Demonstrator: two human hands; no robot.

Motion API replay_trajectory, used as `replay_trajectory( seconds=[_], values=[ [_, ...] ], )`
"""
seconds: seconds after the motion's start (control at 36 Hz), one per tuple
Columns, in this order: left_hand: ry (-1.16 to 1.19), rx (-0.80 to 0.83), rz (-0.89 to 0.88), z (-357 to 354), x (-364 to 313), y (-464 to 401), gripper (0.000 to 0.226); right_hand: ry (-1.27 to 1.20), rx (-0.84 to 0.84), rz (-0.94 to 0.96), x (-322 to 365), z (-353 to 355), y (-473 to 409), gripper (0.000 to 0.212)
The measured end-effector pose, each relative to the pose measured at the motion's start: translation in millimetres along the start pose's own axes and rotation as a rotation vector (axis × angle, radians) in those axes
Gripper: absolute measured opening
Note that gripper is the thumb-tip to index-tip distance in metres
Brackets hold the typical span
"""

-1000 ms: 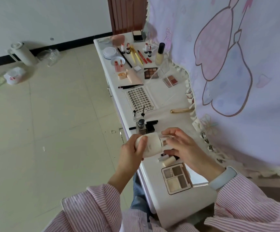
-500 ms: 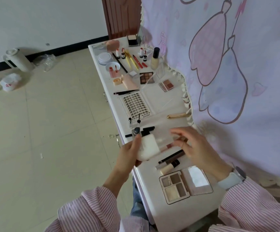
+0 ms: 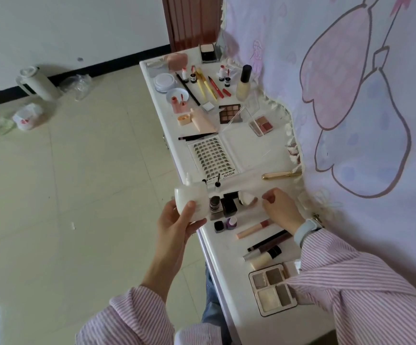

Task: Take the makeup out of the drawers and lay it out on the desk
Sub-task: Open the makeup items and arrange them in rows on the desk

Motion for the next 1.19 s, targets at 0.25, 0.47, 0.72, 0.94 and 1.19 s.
replay_trajectory(
  seconds=[0.25,0.47,0.72,0.94,1.19],
  values=[
    [-0.167,-0.014,-0.08,-7.3,3.3,-9.8,0.03,-0.323,-0.044,0.24,24.8,20.5,33.6,0.016],
    [-0.161,0.12,-0.157,-36.1,-9.0,-8.5,0.034,-0.499,0.38,0.386,75.9,35.6,78.4,0.016],
    [-0.467,0.098,-0.378,-52.8,-13.8,-14.5,0.017,-0.615,0.137,0.294,66.2,51.2,66.1,0.011],
    [-0.698,-0.167,-0.316,-6.5,29.6,-28.2,0.021,-0.114,-0.063,-0.037,7.3,26.8,10.8,0.024],
    [-1.077,0.186,-0.092,18.2,88.6,-32.6,0.067,-0.025,0.039,-0.099,3.4,8.8,-12.3,0.035]
  ],
)
Point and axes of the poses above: each hand's wrist, its own y-axis away from the middle knuckle, its own z-axis out of the back of the hand, x = y × z, the point moved 1 cm from there along -y, towards the middle knuckle, and after that the axes turned 9 degrees about -z, right-handed, at the moved point
